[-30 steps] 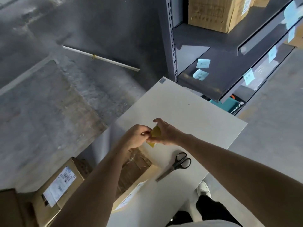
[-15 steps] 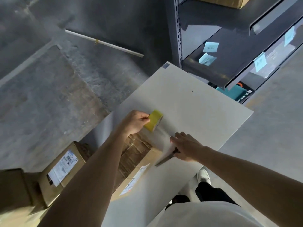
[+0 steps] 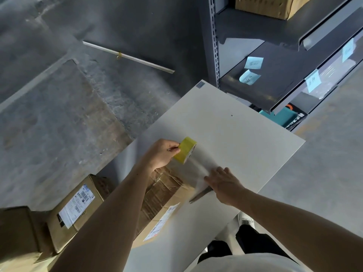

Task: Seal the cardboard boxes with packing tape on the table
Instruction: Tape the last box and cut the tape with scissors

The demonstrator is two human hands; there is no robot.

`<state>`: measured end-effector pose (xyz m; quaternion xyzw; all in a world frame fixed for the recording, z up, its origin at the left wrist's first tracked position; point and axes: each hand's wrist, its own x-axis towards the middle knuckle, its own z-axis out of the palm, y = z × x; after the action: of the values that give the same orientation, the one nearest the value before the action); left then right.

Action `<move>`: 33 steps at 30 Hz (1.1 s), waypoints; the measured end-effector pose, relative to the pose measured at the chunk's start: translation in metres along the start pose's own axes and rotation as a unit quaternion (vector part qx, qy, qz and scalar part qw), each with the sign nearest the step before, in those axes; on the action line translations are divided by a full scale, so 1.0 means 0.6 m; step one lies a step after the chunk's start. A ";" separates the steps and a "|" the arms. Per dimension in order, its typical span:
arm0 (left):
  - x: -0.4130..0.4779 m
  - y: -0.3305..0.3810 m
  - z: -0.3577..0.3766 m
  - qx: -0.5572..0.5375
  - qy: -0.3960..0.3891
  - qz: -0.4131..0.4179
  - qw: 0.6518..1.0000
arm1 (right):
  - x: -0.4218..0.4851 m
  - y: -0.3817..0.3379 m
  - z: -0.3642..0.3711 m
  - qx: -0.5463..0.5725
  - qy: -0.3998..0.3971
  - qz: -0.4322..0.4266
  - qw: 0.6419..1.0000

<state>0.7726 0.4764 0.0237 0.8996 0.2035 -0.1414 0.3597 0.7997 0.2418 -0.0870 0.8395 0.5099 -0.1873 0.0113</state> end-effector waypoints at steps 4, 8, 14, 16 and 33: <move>0.000 -0.002 0.001 -0.004 0.004 0.002 1.000 | 0.003 0.014 -0.003 -0.021 0.025 -0.001 0.999; -0.001 -0.002 0.001 0.001 0.005 0.003 1.000 | 0.004 0.034 -0.007 -0.045 0.043 -0.019 0.998; -0.003 0.002 0.000 0.003 0.004 0.001 1.000 | -0.019 0.058 -0.021 0.022 0.064 -0.019 0.998; -0.002 -0.001 0.000 0.000 0.005 0.005 1.000 | -0.025 0.058 -0.032 0.135 0.018 -0.006 0.991; -0.003 0.000 -0.006 0.006 0.003 -0.017 1.000 | -0.037 0.046 -0.068 0.657 -0.247 0.005 0.712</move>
<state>0.7711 0.4784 0.0267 0.8983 0.2189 -0.1463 0.3517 0.8270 0.2183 -0.0467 0.5616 0.2331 -0.6757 -0.4168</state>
